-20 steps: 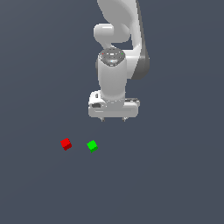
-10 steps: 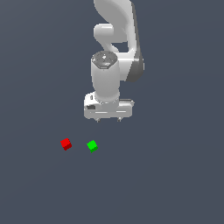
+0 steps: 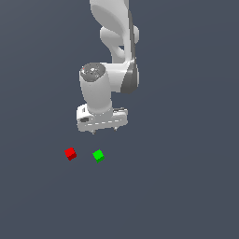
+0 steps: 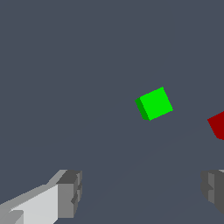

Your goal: Stack the red cube on top of the green cube.

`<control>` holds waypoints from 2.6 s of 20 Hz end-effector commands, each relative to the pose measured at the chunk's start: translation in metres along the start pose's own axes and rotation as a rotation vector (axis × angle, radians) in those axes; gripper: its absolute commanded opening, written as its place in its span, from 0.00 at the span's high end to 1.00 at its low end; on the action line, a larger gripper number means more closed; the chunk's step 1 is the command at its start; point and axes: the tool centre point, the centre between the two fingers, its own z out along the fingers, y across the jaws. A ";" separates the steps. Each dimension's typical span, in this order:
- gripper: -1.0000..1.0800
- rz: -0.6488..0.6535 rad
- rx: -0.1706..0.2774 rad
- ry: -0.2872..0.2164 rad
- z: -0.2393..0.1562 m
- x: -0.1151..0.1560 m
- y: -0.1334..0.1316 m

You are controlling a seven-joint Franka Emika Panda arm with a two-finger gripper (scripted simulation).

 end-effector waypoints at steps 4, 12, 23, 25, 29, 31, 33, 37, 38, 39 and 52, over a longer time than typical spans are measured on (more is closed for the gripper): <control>0.04 -0.088 -0.002 -0.004 0.015 -0.004 0.036; 0.04 -0.223 -0.005 -0.009 0.038 -0.002 0.093; 0.04 -0.389 -0.010 -0.015 0.065 0.012 0.161; 0.04 -0.409 -0.010 -0.016 0.068 0.015 0.169; 0.04 -0.439 -0.011 -0.017 0.073 0.020 0.180; 0.04 -0.449 -0.012 -0.017 0.074 0.022 0.184; 0.04 -0.456 -0.012 -0.018 0.076 0.023 0.186; 0.04 -0.461 -0.012 -0.018 0.076 0.024 0.189; 0.04 -0.461 -0.012 -0.018 0.076 0.024 0.189; 0.04 -0.461 -0.012 -0.018 0.076 0.025 0.188; 0.04 -0.459 -0.012 -0.018 0.107 0.023 0.187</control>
